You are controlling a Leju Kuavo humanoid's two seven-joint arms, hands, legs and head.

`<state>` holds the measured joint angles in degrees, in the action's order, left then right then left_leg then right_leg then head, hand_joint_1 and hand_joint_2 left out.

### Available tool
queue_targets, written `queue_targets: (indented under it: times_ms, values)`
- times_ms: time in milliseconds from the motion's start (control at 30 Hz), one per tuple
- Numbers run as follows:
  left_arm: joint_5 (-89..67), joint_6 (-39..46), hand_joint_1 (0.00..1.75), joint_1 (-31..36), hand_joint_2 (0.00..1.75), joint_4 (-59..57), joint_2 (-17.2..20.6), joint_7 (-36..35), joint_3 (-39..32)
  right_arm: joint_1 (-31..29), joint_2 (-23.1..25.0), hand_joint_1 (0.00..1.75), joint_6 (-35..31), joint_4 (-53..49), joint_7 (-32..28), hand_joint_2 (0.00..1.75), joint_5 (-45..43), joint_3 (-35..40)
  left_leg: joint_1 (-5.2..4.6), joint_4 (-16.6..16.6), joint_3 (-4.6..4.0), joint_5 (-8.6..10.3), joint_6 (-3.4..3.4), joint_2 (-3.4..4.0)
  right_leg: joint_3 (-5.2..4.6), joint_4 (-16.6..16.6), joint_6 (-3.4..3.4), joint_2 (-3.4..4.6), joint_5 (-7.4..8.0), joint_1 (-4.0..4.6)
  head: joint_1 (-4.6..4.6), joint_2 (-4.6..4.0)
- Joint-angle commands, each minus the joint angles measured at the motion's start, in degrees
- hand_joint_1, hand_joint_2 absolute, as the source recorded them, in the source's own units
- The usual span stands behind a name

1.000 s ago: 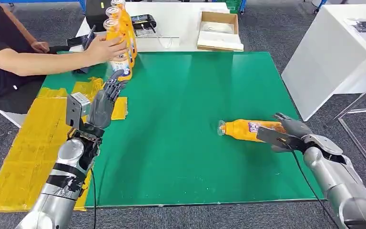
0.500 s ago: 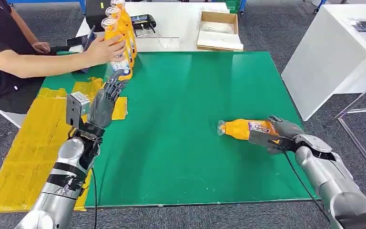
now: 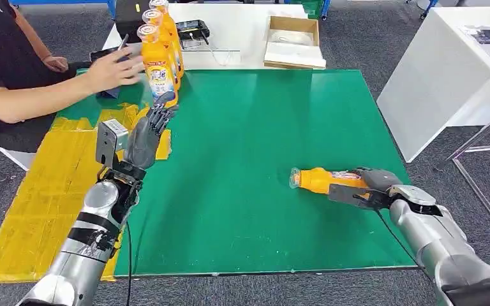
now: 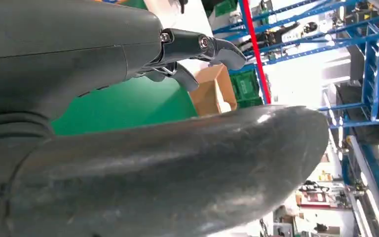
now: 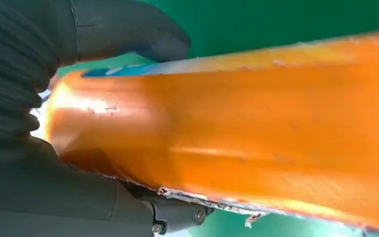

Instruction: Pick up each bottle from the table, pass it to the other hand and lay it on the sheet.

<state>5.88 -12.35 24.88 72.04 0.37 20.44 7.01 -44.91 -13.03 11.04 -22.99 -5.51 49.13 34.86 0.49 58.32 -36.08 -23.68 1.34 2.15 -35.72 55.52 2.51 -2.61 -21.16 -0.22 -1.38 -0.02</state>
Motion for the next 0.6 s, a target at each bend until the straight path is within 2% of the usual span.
queue_targets:
  times_ms: [33,167,200,267,300,367,400,433,467,533,567,600]
  values:
    - [0.28,0.28,0.0,4.7,0.0,-6.43,-0.32,-0.08,2.32,3.94,1.83,1.75,1.53,6.26,0.23,1.75,0.19,3.78,0.1,-0.09,0.3,-0.04,-0.05,-0.21,0.34,-0.11,-0.07,0.06,-0.05,0.05,0.0,0.0]
    - [1.09,0.32,0.0,6.35,0.0,-7.31,-0.39,-0.17,2.93,4.88,1.82,1.75,3.13,6.74,0.88,1.75,1.21,5.1,0.12,-0.08,0.58,0.0,-0.06,-0.3,0.6,-0.13,-0.09,-0.07,-0.07,0.06,0.09,0.0]
    - [1.14,0.35,0.0,6.58,0.0,-7.38,-0.53,-0.2,3.06,5.21,1.99,1.43,3.19,6.88,1.27,1.75,1.38,5.26,0.09,-0.16,0.69,0.02,-0.07,-0.44,0.71,-0.16,-0.11,-0.09,-0.09,0.01,0.07,0.0]
    - [1.13,0.53,0.0,6.95,0.0,-7.49,-0.77,-0.21,3.34,5.8,2.42,1.34,3.0,7.08,2.08,1.75,1.51,5.31,0.11,-0.18,0.75,0.03,-0.08,-0.47,0.79,-0.2,-0.12,-0.1,-0.09,0.03,0.07,0.0]
    - [1.21,0.65,0.0,7.16,0.0,-7.7,-0.83,-0.29,3.52,5.87,2.56,1.75,3.22,7.19,2.24,1.75,1.27,5.08,0.12,-0.14,0.74,0.01,-0.06,-0.37,0.79,-0.19,-0.1,-0.09,-0.07,0.05,0.07,0.0]
    - [1.29,0.88,0.0,7.43,0.0,-8.04,-0.76,-0.37,3.79,6.16,2.61,1.75,1.85,6.58,1.4,1.75,-0.94,2.73,0.13,-0.17,0.84,0.01,-0.08,-0.4,0.88,-0.21,-0.11,-0.06,-0.08,0.04,0.07,0.0]
    - [1.32,0.98,0.0,7.33,0.0,-8.01,-0.64,-0.39,3.85,6.23,2.81,1.75,1.12,6.21,0.41,1.75,-4.02,-0.36,0.13,-0.15,0.86,0.02,-0.07,-0.38,0.88,-0.2,-0.1,-0.08,-0.07,0.05,0.07,0.0]
    - [1.53,0.84,0.0,7.05,0.0,-8.04,-0.45,-0.6,3.98,6.75,3.21,1.75,-0.4,4.92,-3.49,1.75,-8.7,-4.72,0.13,-0.08,0.82,-0.01,-0.06,-0.25,0.82,-0.16,-0.09,-0.04,-0.06,0.06,0.07,0.0]
    - [2.07,0.65,0.0,6.2,0.0,-7.92,-0.42,-0.93,3.82,7.98,4.41,1.75,-2.55,2.48,-9.77,1.75,-16.65,-12.12,0.1,-0.18,0.89,0.03,-0.08,-0.38,0.88,-0.21,-0.11,-0.05,-0.06,0.03,0.07,0.0]
    - [2.99,0.83,0.0,3.38,0.0,-7.3,-1.43,-1.4,2.97,11.28,10.27,1.75,-5.6,-6.79,-19.39,1.75,-29.65,-24.37,0.11,-0.14,0.91,-0.02,-0.07,-0.11,0.87,-0.19,-0.1,0.11,-0.03,0.04,0.07,0.0]
    - [3.36,0.46,0.0,2.76,0.0,-7.46,-1.89,-1.96,3.01,13.45,12.88,1.75,-5.47,-13.66,-19.9,1.75,-33.0,-27.27,0.1,-0.24,0.98,0.01,-0.09,-0.18,0.94,-0.25,-0.13,0.16,-0.03,0.02,0.07,0.0]
    - [3.39,0.67,0.0,2.46,0.0,-7.72,-2.58,-1.93,3.05,15.61,15.57,1.75,-6.57,-21.13,-19.69,1.75,-34.85,-28.96,0.19,-0.21,1.02,-0.07,-0.1,0.13,1.0,-0.26,-0.13,0.42,0.01,0.08,0.15,0.0]
